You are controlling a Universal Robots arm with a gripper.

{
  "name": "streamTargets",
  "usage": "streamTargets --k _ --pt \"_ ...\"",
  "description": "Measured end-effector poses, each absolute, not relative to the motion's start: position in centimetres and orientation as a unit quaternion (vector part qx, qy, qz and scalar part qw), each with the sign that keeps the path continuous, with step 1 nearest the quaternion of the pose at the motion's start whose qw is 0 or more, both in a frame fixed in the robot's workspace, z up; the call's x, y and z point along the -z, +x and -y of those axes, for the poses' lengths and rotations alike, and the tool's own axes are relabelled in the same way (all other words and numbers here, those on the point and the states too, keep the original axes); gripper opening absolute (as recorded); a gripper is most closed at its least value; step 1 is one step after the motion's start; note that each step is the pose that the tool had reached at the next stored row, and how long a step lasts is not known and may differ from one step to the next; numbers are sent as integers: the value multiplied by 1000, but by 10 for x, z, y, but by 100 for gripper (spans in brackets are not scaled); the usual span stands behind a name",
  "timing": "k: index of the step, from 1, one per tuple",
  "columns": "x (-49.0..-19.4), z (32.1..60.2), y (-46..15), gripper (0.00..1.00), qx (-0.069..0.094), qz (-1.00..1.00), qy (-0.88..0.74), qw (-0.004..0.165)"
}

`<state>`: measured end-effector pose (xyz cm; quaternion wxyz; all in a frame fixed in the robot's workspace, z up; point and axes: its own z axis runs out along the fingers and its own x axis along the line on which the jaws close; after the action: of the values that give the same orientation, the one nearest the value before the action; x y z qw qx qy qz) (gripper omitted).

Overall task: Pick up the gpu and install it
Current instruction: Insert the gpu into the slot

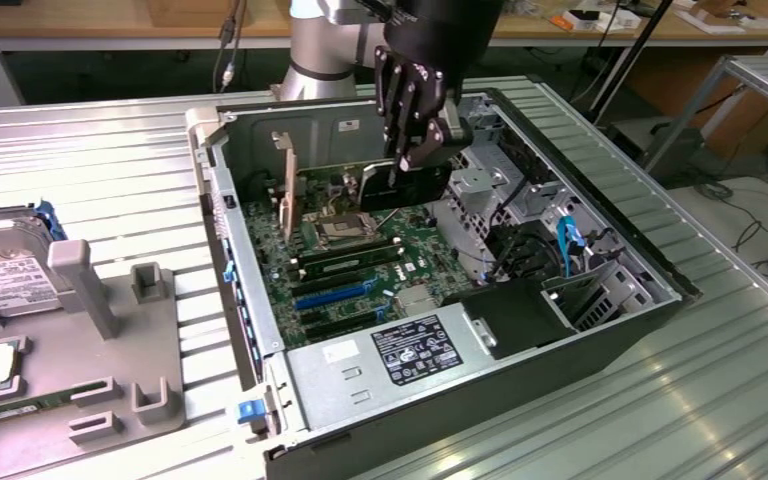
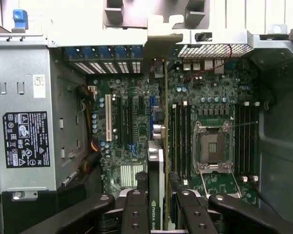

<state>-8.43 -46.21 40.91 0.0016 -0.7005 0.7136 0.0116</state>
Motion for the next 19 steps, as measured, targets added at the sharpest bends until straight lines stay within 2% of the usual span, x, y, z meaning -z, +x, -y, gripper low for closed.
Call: streamTargets --k 19 --pt "-403 462 -84 27 -11 -714 -700 2"
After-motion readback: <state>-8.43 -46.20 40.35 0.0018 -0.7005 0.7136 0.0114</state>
